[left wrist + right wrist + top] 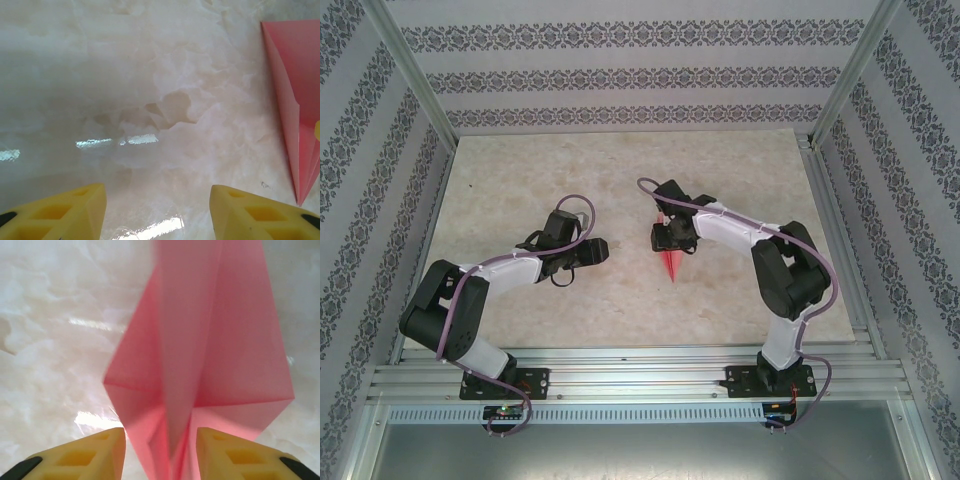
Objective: Fold a paper plane with a square sheet of paper (fold left side to right side)
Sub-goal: Pick up the paper plane at the center of the table.
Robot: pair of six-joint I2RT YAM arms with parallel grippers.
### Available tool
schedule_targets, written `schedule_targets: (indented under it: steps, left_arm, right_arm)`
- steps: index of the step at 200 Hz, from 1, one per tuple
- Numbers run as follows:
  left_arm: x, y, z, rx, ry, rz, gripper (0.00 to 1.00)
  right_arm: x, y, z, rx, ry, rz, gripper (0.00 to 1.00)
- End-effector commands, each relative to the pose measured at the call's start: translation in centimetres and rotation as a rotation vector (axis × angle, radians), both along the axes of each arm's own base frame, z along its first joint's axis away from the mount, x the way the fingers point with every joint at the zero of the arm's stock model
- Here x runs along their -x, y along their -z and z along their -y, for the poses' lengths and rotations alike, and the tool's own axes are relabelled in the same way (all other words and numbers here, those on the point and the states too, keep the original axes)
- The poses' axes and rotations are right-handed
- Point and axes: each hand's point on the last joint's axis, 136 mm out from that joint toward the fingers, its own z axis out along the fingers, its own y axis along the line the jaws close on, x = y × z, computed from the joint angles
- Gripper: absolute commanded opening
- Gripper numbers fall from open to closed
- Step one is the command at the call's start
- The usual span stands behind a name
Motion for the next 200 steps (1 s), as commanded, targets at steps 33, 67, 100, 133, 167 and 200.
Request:
schedule_targets:
  steps: [33,67,100,133,167,200]
  left_arm:
    - [-0.5,-0.2,-0.3,-0.013,0.004,0.017,0.58]
    - [-0.4,0.1,-0.3,-0.016,0.008,0.009,0.58]
    - [-0.4,0.1,-0.2,-0.018,0.009,0.009,0.58]
    - [-0.4,0.1,-0.3,-0.020,0.009,0.010,0.58]
    - [-0.4,0.2,-0.2,-0.020,0.011,0.006,0.58]
    - [-0.4,0.2,-0.3,-0.020,0.009,0.008,0.58]
  right_arm:
    - [-0.2,1.4,0.7,0.095,0.029,-0.048,0.49]
    - [-0.2,0.9,1.1,0.105,0.039,-0.033,0.50]
    - [-0.1,-1.0,0.5,0.013,0.048,-0.013,0.54]
    - [0.0,-2.2,1.2,-0.007,0.071,-0.003,0.53]
    - [0.4,-1.2,1.8,0.026,0.080,-0.034,0.50]
    - [0.6,0.3,2.0,0.048,0.091,-0.065,0.48]
